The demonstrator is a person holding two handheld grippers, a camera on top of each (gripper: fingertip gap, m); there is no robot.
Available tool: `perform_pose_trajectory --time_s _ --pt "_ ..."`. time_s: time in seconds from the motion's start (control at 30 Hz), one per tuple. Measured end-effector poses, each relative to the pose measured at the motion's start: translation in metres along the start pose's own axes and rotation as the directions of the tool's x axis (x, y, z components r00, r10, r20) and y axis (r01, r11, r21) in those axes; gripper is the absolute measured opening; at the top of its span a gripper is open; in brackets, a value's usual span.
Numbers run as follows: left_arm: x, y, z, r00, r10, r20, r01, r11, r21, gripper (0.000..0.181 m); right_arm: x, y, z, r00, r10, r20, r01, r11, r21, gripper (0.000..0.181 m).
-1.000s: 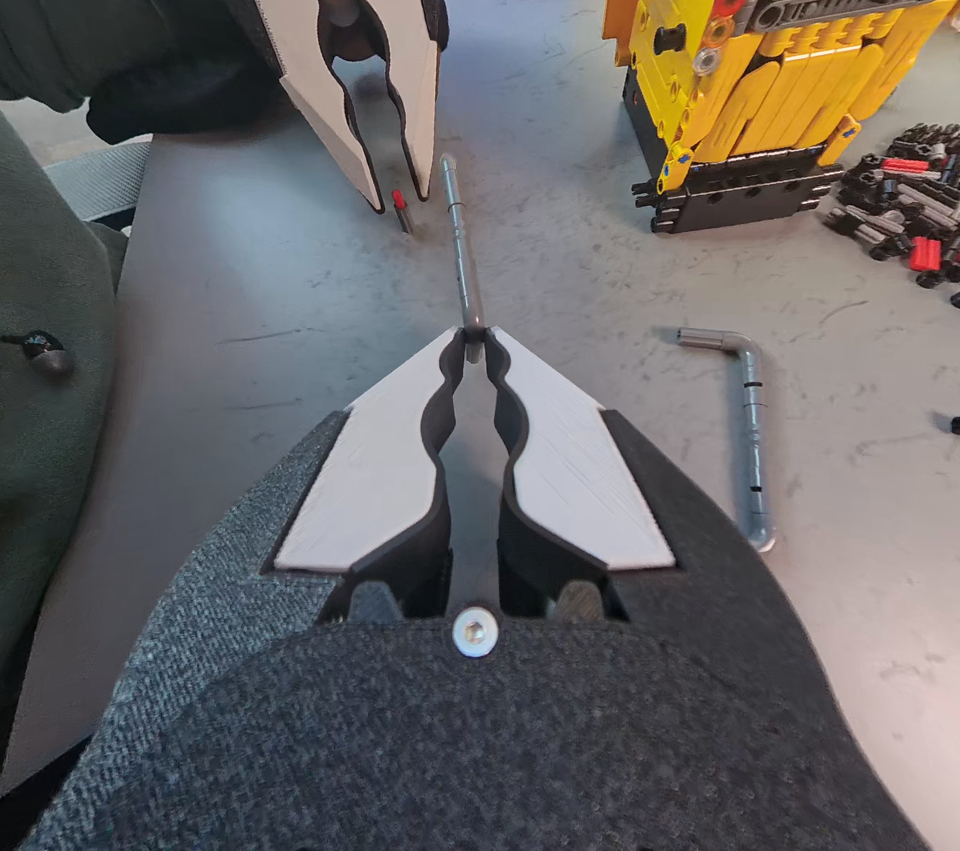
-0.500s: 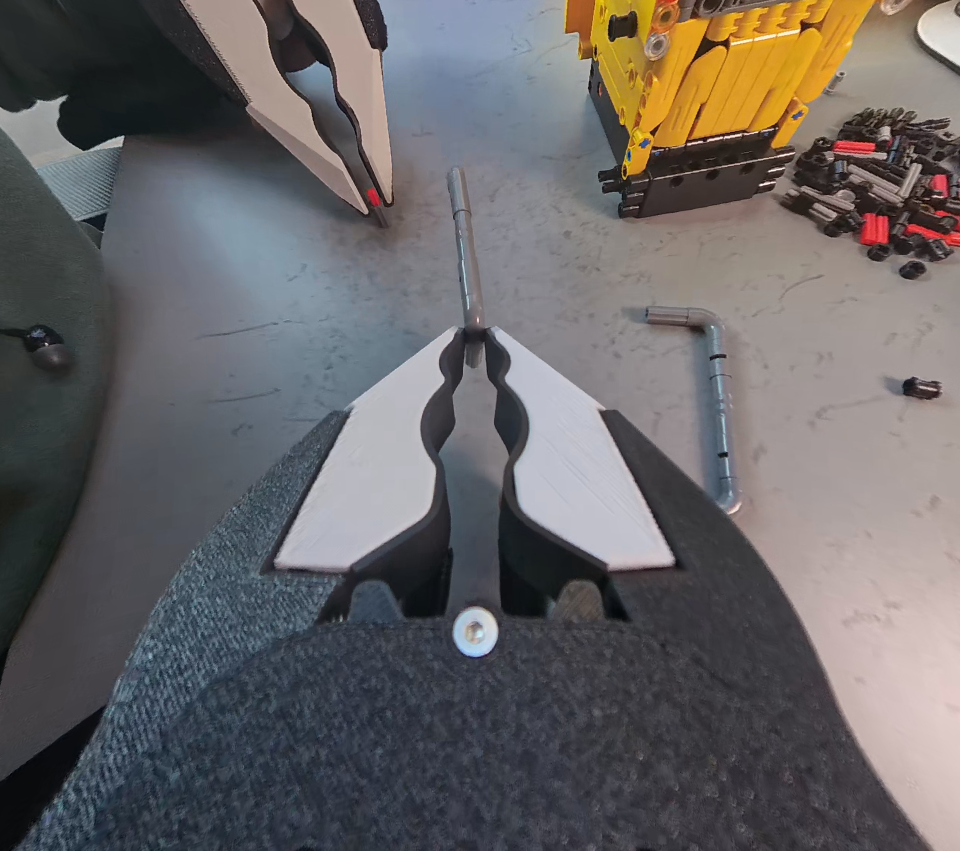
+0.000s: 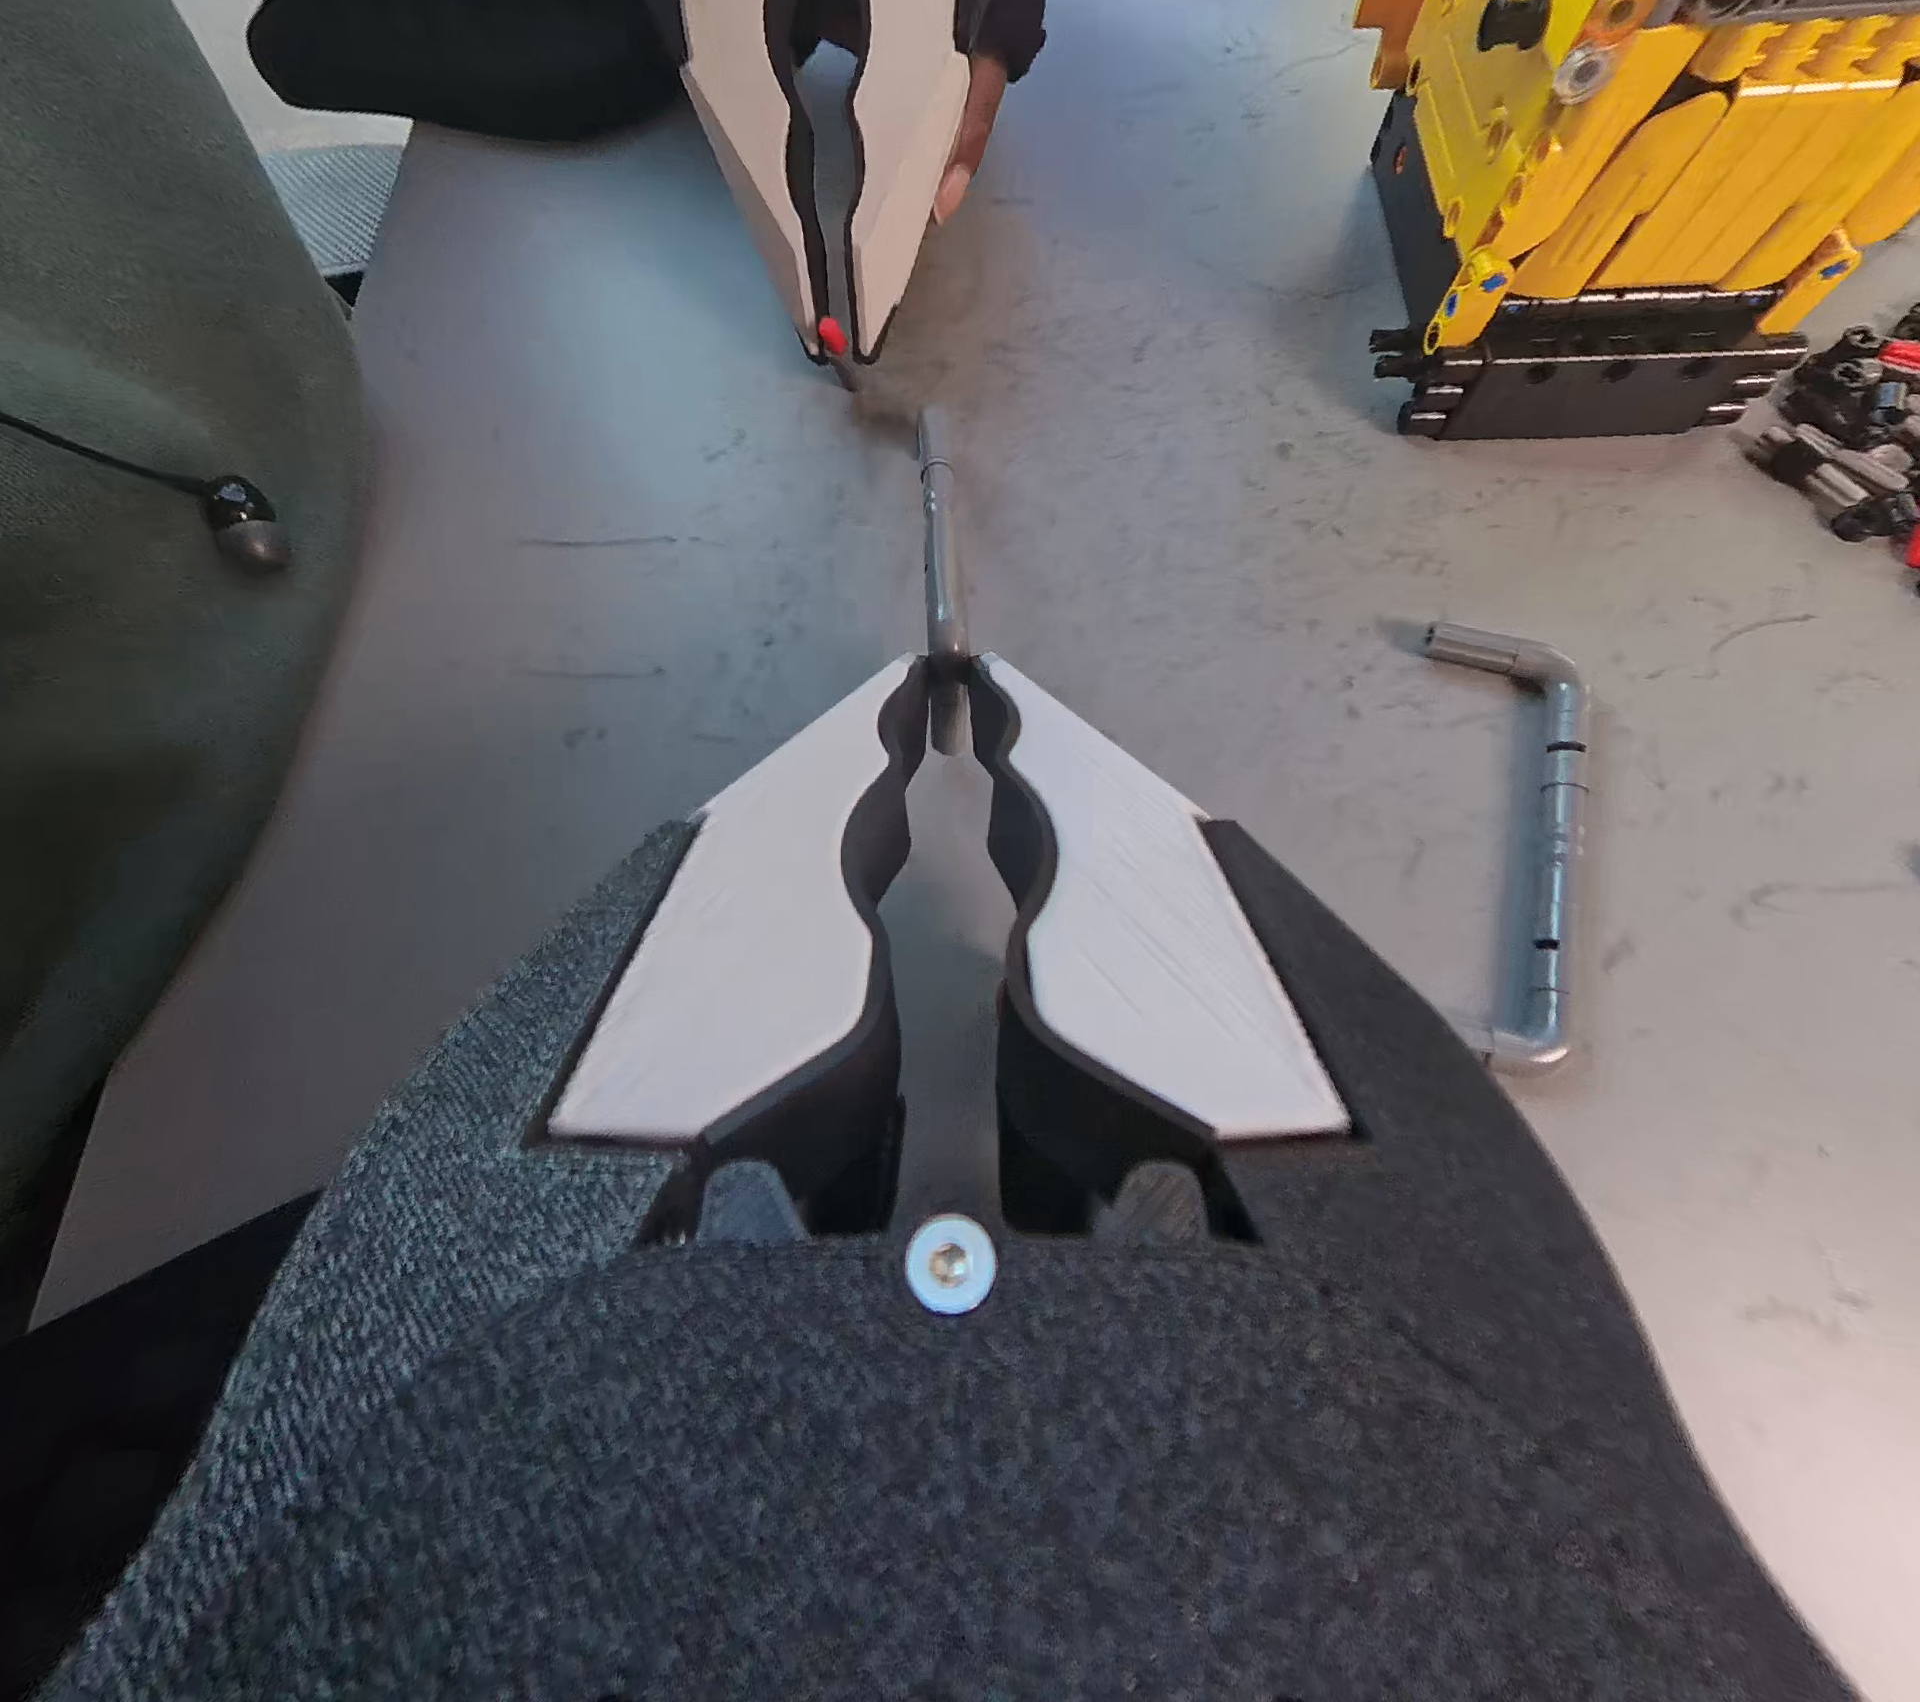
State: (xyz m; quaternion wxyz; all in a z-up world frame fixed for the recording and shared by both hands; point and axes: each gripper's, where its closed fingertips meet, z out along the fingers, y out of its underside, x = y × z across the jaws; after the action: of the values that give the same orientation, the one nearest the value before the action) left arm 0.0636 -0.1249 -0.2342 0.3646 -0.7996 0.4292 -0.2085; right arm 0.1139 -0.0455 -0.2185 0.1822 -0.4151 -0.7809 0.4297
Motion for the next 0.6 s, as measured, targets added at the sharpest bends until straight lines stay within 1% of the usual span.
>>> perform_pose_trajectory --time_s 0.13,0.23,0.6 --pt "0.0029 0.0034 -0.003 0.998 0.025 -0.049 -0.025 1.0 -0.014 0.006 -0.0003 0.0058 0.0003 1.0 -0.026 -0.015 0.025 0.999 -0.043 0.007" --pt "0.003 0.0052 -0.0048 0.998 0.036 -0.059 -0.038 0.999 -0.025 0.006 0.0 0.0068 -0.0009 0.999 -0.035 -0.023 0.033 0.998 -0.057 0.007" --pt "0.0003 0.0096 -0.0074 0.998 0.06 -0.029 -0.062 0.996 -0.071 0.006 0.0012 0.0109 -0.0055 0.998 -0.048 -0.046 0.044 0.994 -0.097 0.008"
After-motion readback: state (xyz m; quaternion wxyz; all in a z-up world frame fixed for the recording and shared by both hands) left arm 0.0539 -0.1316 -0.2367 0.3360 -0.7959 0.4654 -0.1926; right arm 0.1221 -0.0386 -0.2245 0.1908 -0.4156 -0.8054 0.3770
